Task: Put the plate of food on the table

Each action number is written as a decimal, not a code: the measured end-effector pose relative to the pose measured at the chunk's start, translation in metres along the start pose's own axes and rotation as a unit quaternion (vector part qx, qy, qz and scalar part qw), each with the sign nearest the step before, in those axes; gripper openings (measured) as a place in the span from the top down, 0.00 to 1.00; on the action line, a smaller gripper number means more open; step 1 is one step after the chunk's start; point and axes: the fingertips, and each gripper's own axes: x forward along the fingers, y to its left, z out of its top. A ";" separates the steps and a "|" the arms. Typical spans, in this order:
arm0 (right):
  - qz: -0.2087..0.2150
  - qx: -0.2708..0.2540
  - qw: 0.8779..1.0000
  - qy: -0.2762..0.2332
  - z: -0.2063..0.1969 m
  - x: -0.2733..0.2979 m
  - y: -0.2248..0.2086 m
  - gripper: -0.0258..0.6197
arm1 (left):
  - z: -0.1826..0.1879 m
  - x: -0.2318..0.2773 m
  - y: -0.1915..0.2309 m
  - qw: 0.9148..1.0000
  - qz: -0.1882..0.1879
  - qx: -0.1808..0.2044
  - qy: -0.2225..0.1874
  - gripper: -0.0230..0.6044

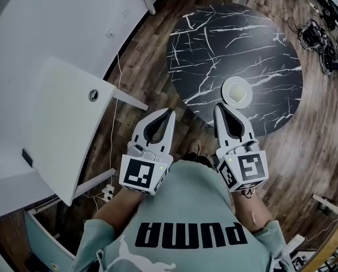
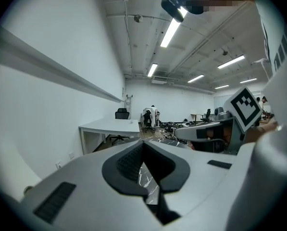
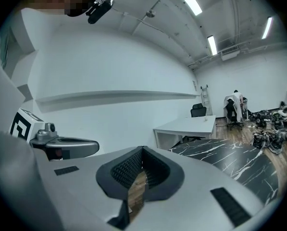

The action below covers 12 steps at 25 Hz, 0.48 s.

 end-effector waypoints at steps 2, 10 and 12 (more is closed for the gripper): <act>0.005 -0.004 1.000 0.000 -0.001 0.001 0.018 0.95 | -0.001 -0.018 0.009 1.000 0.007 -0.003 -0.003 0.95; 0.026 -0.022 0.999 0.002 -0.006 -0.001 0.104 0.95 | -0.009 -0.097 0.047 0.999 0.044 -0.021 -0.023 0.95; 0.026 -0.025 0.999 0.002 -0.009 -0.007 0.124 0.95 | -0.016 -0.118 0.052 0.999 0.042 -0.017 -0.015 0.95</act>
